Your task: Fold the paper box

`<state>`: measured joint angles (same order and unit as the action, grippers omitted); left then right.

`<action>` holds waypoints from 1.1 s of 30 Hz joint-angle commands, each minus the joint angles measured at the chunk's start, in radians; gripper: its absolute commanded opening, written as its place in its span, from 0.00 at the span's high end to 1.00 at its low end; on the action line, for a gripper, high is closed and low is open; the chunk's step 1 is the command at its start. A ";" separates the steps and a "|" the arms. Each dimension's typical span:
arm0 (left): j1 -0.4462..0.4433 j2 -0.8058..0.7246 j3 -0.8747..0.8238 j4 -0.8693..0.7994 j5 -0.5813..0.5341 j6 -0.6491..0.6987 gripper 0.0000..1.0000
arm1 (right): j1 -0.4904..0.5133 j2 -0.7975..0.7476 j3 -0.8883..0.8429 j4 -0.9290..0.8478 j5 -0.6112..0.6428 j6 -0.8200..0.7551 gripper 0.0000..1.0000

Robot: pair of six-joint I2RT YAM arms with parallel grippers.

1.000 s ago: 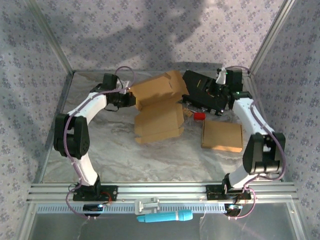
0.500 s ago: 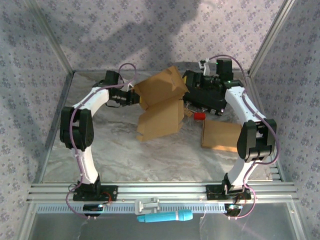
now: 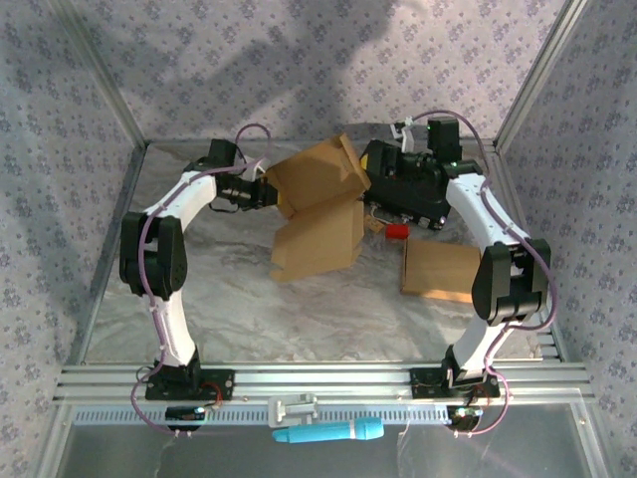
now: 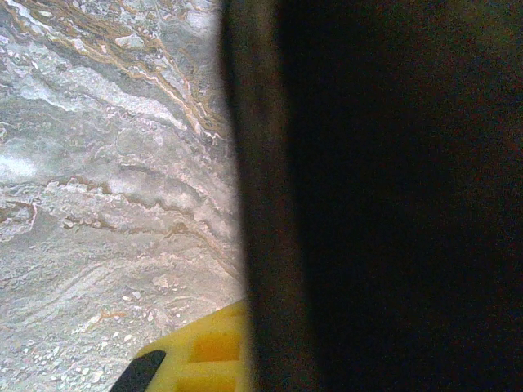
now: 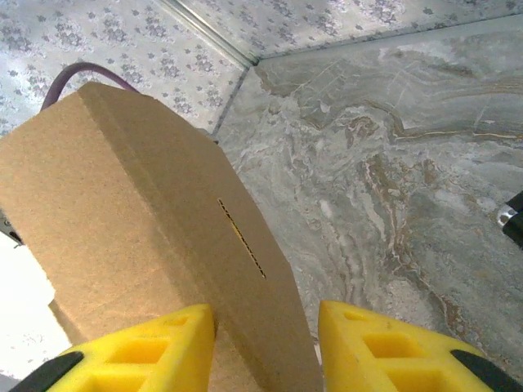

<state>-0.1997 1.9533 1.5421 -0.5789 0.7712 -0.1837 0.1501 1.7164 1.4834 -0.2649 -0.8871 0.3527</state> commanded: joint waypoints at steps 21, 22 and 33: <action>0.000 -0.014 0.010 0.003 0.045 -0.014 1.00 | 0.131 -0.071 0.000 -0.127 0.164 -0.117 0.58; 0.000 -0.015 0.009 0.003 0.045 -0.015 1.00 | 0.132 -0.072 -0.002 -0.130 0.190 -0.121 0.58; -0.007 -0.030 0.011 -0.036 0.028 0.017 1.00 | 0.187 -0.054 0.102 -0.264 0.439 -0.274 0.55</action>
<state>-0.1986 1.9533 1.5421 -0.5831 0.7734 -0.1917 0.3058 1.6676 1.5204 -0.4572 -0.5430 0.1661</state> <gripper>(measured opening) 0.072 0.448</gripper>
